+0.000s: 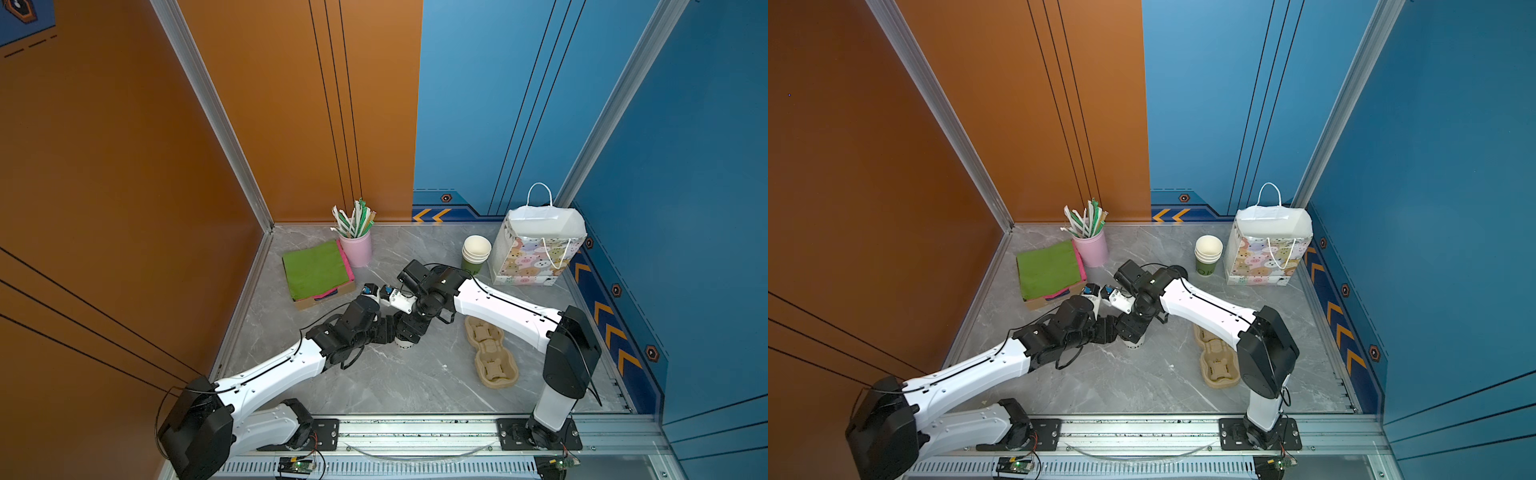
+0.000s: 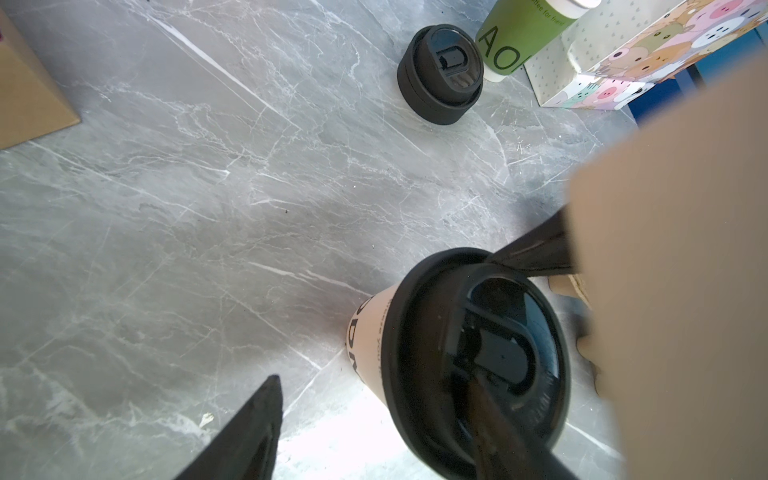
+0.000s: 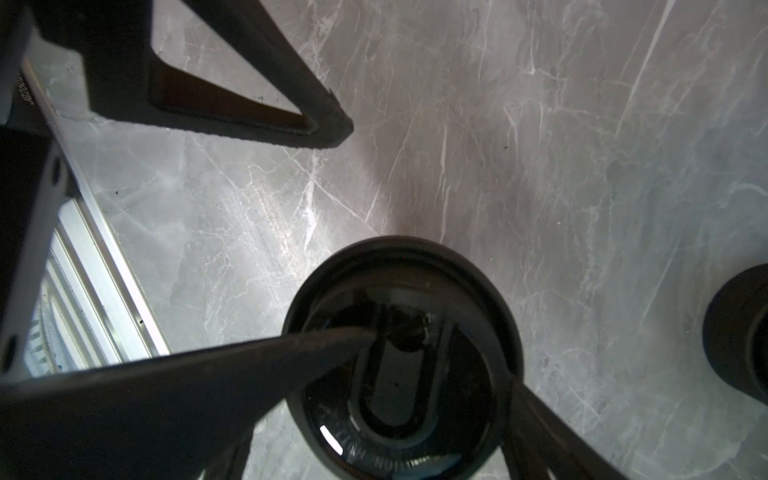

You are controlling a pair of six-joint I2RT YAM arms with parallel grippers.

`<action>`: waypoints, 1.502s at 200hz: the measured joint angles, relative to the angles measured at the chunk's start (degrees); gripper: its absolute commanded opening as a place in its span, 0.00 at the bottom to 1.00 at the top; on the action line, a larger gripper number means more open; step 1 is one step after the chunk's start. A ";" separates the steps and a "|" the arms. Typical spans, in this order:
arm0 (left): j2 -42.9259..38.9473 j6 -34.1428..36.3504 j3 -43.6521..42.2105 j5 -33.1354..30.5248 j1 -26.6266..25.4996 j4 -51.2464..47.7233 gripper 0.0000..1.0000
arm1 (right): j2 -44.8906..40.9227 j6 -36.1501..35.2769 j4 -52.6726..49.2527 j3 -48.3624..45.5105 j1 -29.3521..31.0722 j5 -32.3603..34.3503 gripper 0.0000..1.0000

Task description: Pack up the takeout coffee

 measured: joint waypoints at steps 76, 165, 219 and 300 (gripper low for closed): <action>0.44 2.14 0.50 0.00 -1.53 -0.37 0.69 | -4.90 2.05 4.83 -3.67 -2.82 -0.46 1.00; 0.70 2.75 0.94 0.00 -1.79 -0.66 0.69 | -11.54 11.19 10.78 -9.81 -7.82 4.92 1.00; 0.70 2.78 1.05 0.02 -1.79 -0.87 0.69 | -10.49 13.20 10.88 -11.67 -7.52 9.81 0.98; 0.70 2.78 1.05 0.00 -1.84 -0.92 0.69 | -9.27 13.33 10.99 -11.76 -4.07 13.57 0.98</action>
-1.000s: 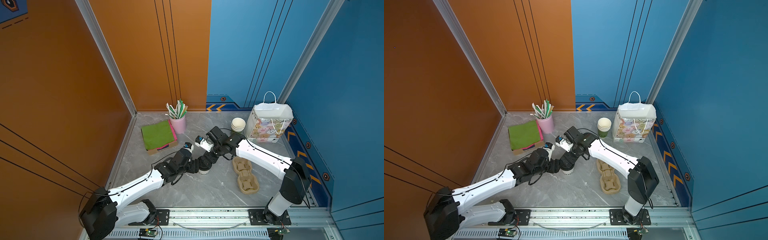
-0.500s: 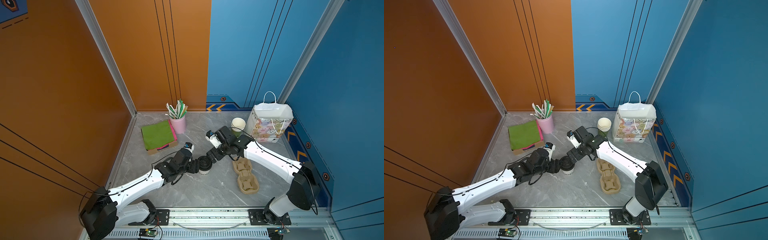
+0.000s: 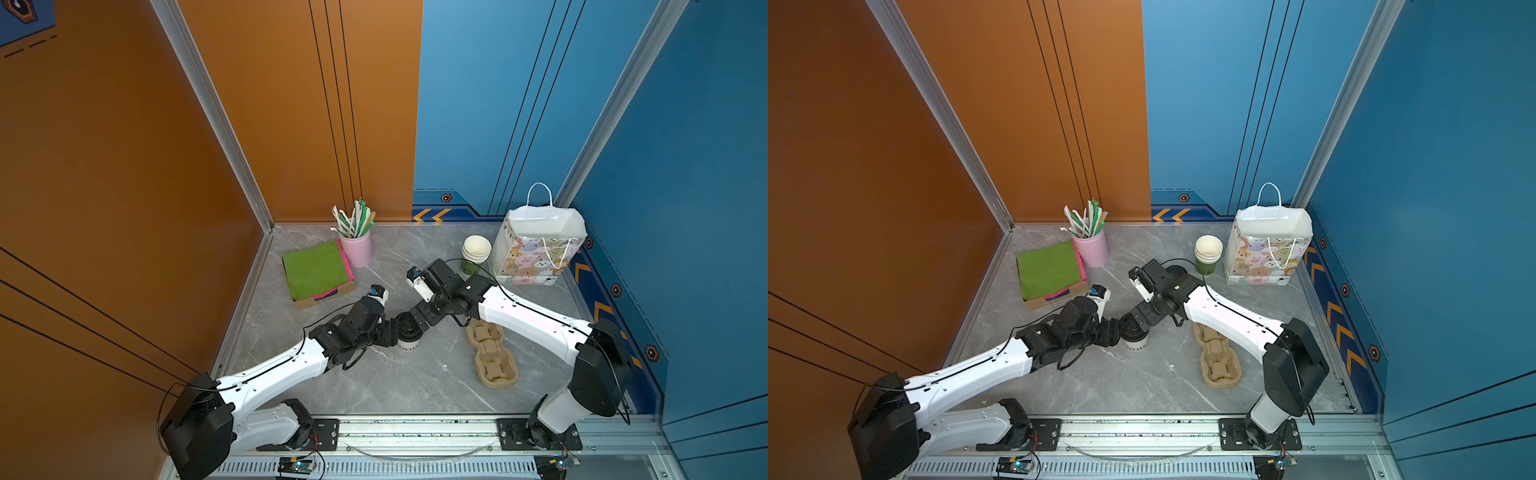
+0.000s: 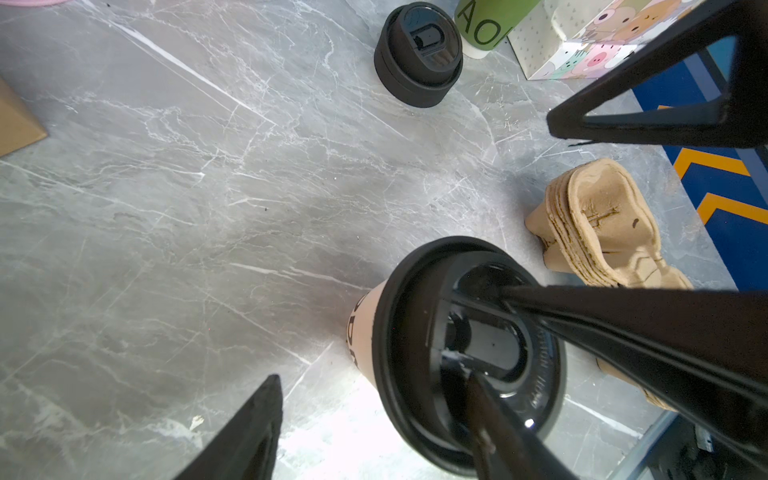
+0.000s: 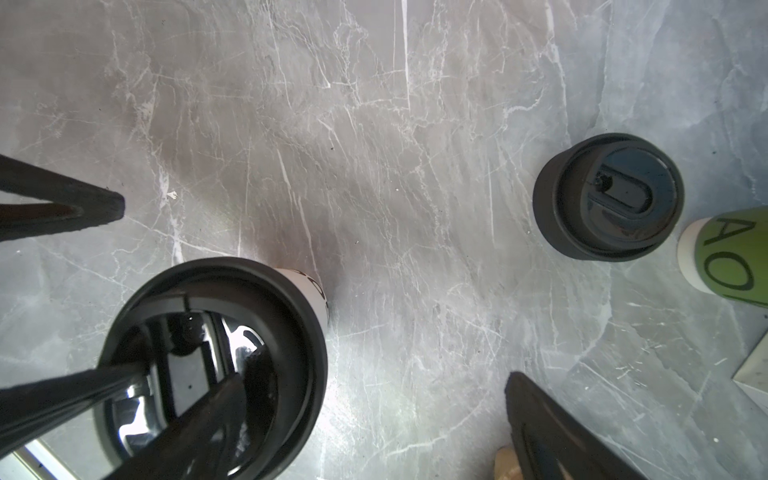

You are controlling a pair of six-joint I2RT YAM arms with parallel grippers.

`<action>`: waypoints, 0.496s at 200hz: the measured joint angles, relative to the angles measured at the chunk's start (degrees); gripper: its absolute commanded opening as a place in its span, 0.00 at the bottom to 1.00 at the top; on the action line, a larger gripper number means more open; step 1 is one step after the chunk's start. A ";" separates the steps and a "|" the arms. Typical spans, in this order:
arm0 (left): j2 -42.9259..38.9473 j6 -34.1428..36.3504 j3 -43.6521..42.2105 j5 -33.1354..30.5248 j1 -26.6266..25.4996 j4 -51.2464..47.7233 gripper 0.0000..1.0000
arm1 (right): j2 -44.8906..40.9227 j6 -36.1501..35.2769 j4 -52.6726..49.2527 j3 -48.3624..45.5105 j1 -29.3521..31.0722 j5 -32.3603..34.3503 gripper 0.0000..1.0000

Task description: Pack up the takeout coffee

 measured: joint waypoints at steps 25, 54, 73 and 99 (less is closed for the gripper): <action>0.02 0.00 0.00 0.00 0.00 0.00 0.69 | -0.15 0.20 0.39 -0.44 0.28 0.70 0.98; 0.11 -0.02 0.00 0.00 0.00 -0.02 0.69 | -0.83 0.68 1.38 -1.64 0.48 1.16 0.98; 0.11 -0.02 0.00 0.00 0.00 -0.02 0.69 | -1.11 1.42 1.84 -2.16 0.48 1.18 0.98; 0.17 0.00 0.46 0.02 0.00 -0.66 0.70 | -1.20 1.84 2.05 -2.34 0.48 1.16 0.98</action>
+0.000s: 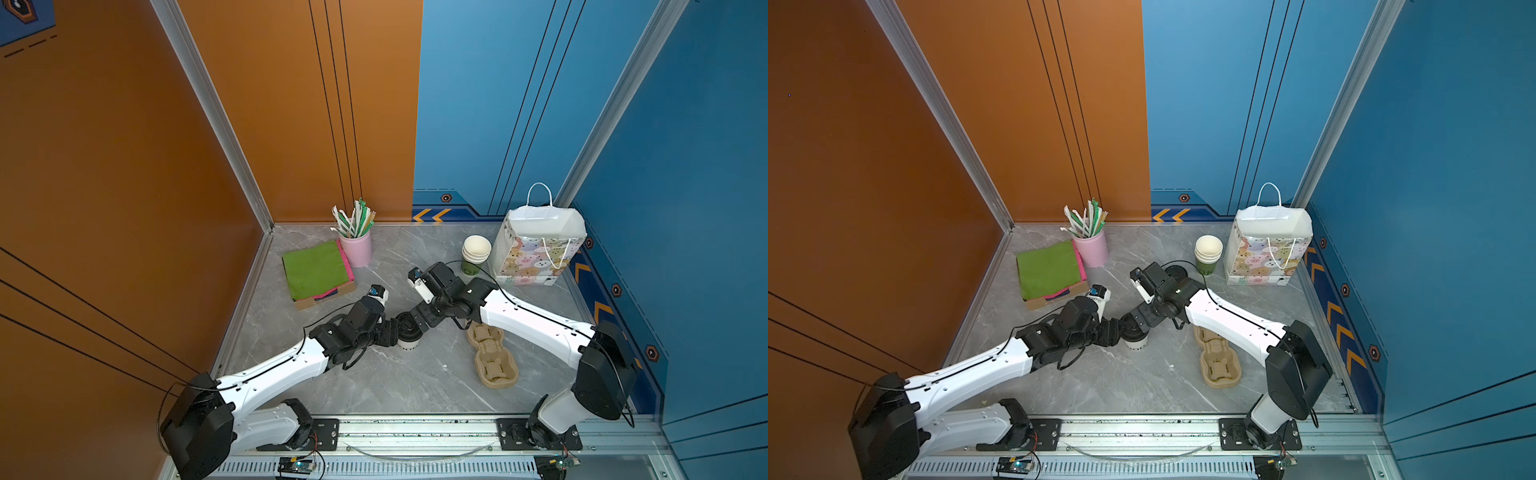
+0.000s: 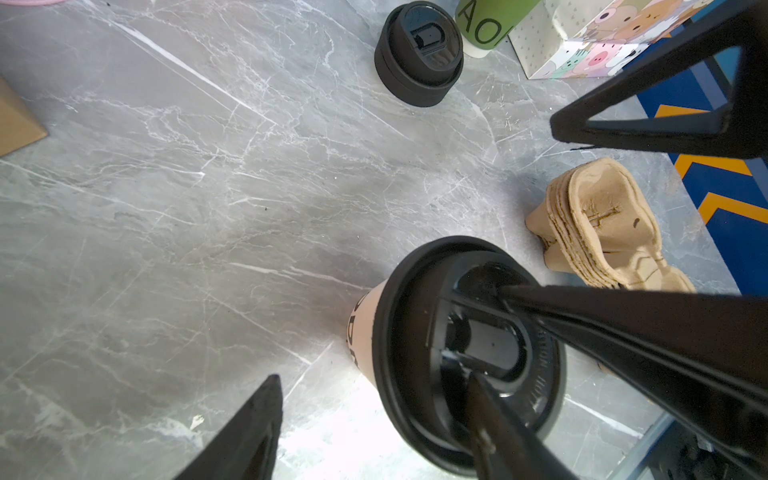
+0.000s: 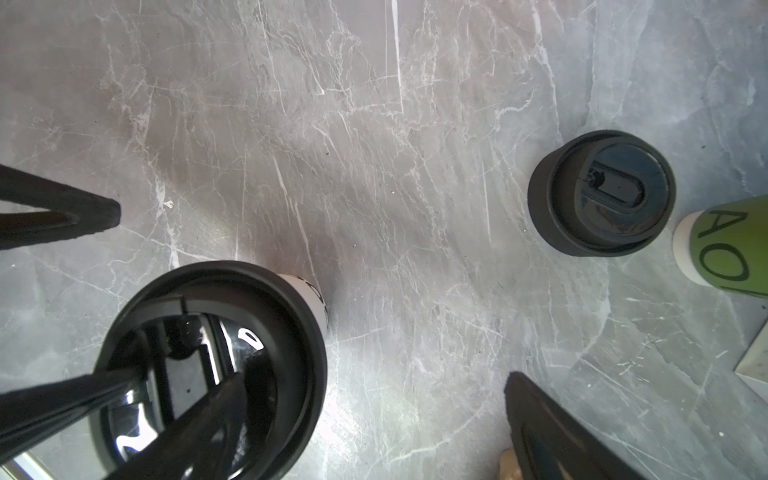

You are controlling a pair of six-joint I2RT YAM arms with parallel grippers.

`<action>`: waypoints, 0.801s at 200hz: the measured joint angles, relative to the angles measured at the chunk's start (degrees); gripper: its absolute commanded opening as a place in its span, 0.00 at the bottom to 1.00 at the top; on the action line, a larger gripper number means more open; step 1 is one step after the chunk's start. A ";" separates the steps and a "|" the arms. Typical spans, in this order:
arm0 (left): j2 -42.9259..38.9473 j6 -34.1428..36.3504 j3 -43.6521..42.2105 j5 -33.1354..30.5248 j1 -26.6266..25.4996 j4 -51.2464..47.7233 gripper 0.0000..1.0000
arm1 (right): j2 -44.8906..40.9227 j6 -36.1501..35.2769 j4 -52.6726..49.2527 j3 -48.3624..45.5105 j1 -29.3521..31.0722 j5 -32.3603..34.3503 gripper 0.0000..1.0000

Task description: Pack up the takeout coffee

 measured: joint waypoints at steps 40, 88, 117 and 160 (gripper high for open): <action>0.07 1.55 2.40 0.17 0.00 -4.22 0.73 | 0.07 0.09 -1.01 1.16 -0.02 0.07 1.00; 0.15 5.60 9.92 1.79 1.03 -11.15 0.79 | 0.59 -0.20 -4.74 6.16 -1.05 0.37 1.00; -0.48 7.37 14.62 2.86 2.25 -12.59 0.84 | -0.35 -0.42 -4.50 8.63 -1.36 0.07 1.00; -9.01 9.42 15.87 3.21 6.45 -15.93 0.96 | -7.19 -0.35 -3.30 6.56 -1.75 -0.96 1.00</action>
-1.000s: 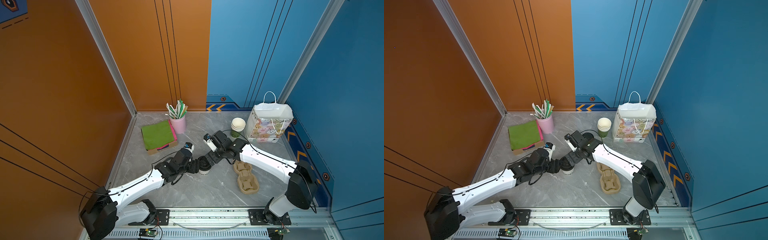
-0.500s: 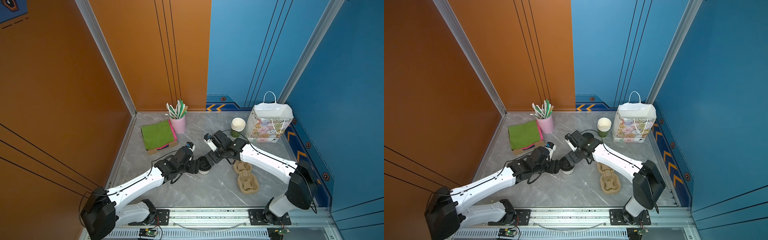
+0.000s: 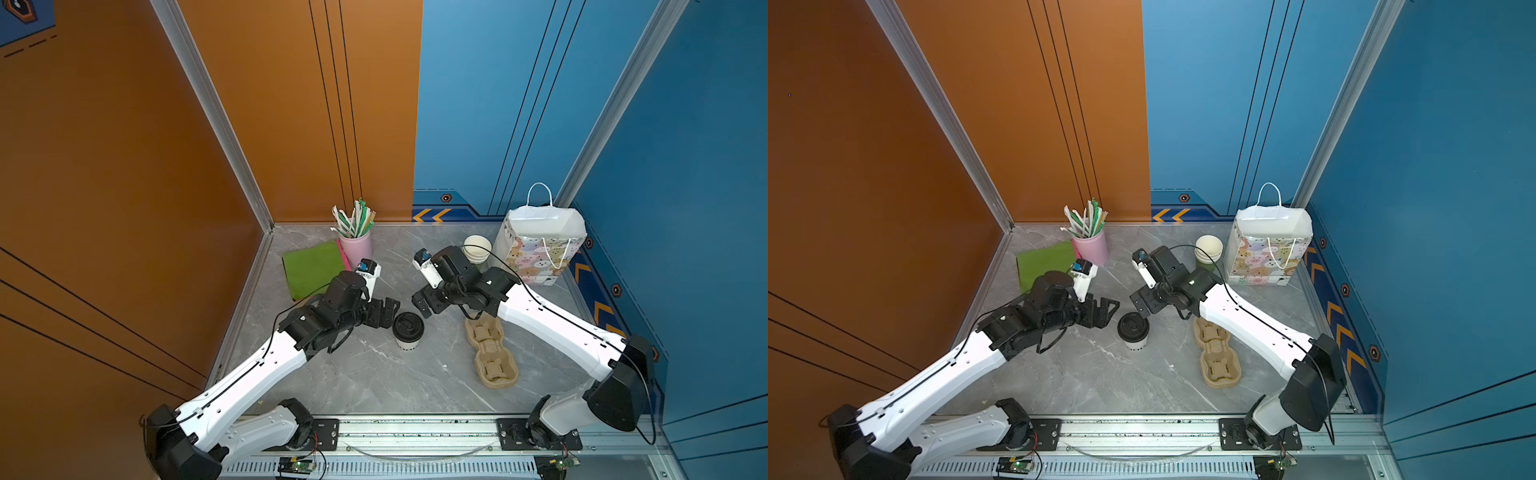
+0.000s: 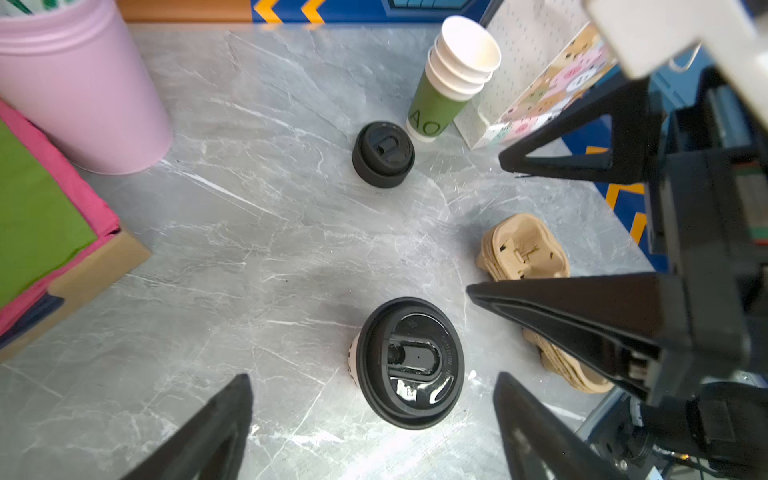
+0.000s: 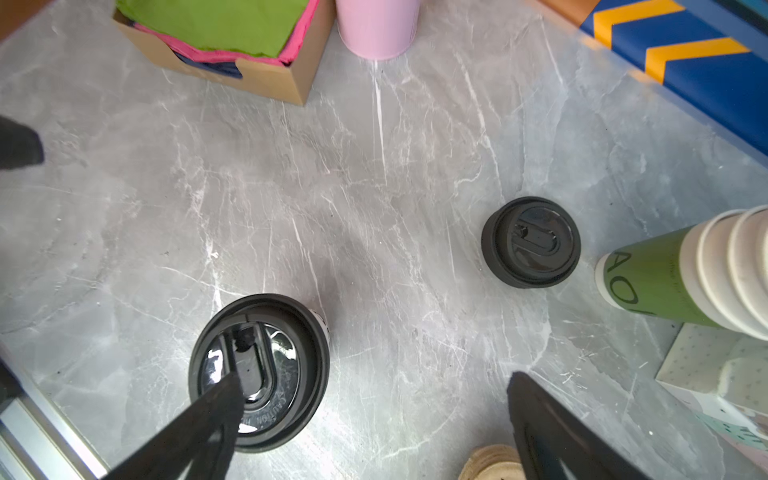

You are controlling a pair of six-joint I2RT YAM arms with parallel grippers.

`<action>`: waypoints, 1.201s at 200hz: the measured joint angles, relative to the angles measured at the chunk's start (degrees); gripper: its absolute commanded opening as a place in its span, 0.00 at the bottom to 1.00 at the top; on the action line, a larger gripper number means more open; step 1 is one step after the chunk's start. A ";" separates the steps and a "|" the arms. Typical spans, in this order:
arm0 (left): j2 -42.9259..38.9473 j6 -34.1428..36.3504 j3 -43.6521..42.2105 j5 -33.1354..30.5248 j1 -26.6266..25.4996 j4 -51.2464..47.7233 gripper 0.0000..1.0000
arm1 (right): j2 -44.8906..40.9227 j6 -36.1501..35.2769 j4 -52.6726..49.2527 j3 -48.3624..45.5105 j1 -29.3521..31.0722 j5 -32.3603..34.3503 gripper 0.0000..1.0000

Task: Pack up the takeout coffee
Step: 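Open both grippers and draw them back from the lidded cup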

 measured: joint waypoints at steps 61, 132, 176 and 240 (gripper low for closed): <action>-11.69 2.67 -5.53 -0.15 4.48 -3.26 0.98 | -5.05 1.73 2.29 -4.92 -6.58 -4.87 1.00; -11.85 2.51 -8.07 0.02 6.84 -4.79 0.98 | -10.67 2.12 7.80 -9.79 -7.34 -8.59 1.00; -10.97 1.81 -9.07 1.20 7.96 -4.83 0.98 | -8.39 -0.72 5.99 -9.07 -0.83 -6.78 1.00; -10.58 0.55 -10.03 2.64 8.68 -4.79 0.98 | 2.67 -5.42 1.05 -4.26 10.47 -1.97 0.97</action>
